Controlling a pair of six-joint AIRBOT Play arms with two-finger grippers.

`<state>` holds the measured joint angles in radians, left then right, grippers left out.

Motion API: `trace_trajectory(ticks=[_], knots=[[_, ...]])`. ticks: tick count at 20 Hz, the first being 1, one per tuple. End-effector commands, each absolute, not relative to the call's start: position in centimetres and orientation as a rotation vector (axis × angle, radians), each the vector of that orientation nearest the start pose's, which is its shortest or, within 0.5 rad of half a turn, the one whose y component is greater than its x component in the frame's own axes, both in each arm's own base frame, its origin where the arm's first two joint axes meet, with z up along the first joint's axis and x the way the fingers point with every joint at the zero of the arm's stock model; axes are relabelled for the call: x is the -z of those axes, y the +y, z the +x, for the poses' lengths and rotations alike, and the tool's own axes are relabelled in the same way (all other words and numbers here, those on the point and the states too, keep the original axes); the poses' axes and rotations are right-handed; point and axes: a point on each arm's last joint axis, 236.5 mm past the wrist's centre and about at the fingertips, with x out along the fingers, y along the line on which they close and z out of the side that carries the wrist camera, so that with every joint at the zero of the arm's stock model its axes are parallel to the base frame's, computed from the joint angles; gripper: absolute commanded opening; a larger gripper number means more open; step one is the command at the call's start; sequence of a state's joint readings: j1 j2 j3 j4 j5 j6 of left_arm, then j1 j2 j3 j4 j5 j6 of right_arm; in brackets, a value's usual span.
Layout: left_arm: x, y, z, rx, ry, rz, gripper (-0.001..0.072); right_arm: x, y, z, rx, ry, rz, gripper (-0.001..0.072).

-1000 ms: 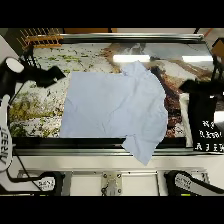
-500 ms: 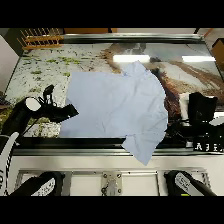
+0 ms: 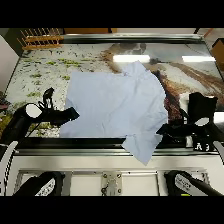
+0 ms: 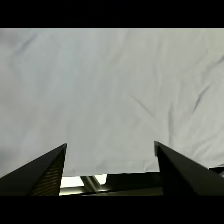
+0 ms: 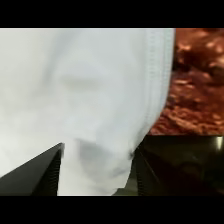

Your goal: Fold the clothes and pants, and hang the long-sleeved shirts on hangers.

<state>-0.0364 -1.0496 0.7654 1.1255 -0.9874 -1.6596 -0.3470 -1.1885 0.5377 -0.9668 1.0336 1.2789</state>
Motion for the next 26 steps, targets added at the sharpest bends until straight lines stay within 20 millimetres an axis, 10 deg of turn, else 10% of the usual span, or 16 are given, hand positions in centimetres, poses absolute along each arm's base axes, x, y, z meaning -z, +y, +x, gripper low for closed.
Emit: trace_trajectory(ticks=[1,2,11,19,26], knots=[[2.5,-8.9,30.9,0.078,1.296,-0.530,0.0593,11.5,3.3,25.8,-0.091,1.443,0.681,0.0240],[2.9,-8.1,30.3,0.026,1.323,-0.522,0.0594,11.4,3.3,25.8,-0.092,1.443,0.682,0.0032],[8.3,-1.0,22.8,-0.524,1.222,-0.874,0.0594,11.4,3.4,25.8,-0.112,1.439,0.659,0.0022],[11.3,-0.6,24.5,-0.563,1.176,-1.030,0.0594,11.4,3.4,25.8,-0.112,1.439,0.665,0.0021],[13.2,-5.2,27.0,-0.461,1.349,-0.883,0.0594,11.4,3.5,25.8,-0.114,1.439,0.669,0.0022]])
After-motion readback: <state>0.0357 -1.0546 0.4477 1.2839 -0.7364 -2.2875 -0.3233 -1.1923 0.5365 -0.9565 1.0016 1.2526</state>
